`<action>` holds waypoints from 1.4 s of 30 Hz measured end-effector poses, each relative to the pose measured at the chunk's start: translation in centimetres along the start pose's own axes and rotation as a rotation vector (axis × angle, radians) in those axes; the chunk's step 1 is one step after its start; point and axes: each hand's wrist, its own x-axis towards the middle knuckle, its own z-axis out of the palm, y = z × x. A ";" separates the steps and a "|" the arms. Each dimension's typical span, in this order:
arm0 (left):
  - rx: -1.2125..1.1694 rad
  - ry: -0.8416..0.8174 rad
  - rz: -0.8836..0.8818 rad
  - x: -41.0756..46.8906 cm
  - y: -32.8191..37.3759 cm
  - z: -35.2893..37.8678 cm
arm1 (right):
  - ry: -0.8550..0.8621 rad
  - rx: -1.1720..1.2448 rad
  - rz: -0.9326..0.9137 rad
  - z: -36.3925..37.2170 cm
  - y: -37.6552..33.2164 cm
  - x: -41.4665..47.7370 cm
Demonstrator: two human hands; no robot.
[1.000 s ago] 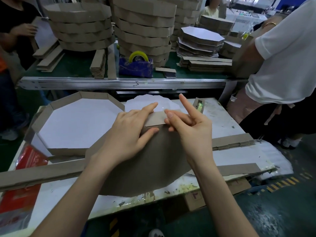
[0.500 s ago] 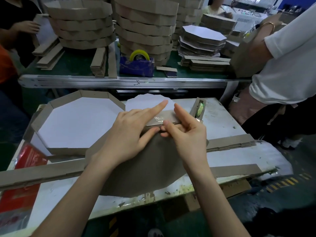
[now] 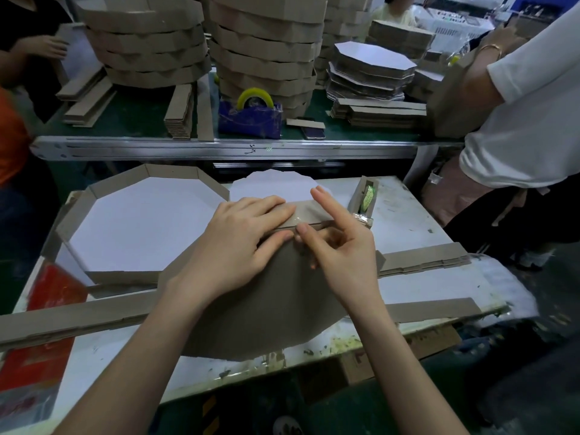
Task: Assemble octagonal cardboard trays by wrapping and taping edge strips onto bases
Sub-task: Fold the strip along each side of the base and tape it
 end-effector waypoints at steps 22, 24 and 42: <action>-0.152 0.102 -0.179 0.8 1.8 0.2 | -0.054 -0.152 0.097 -7.3 2.5 6.4; -0.094 0.091 -0.167 0.5 1.4 0.2 | -0.277 -0.195 0.216 -7.3 3.6 6.9; 0.161 0.046 -0.166 2.2 3.9 0.0 | -0.552 -0.273 0.109 -7.5 0.5 7.7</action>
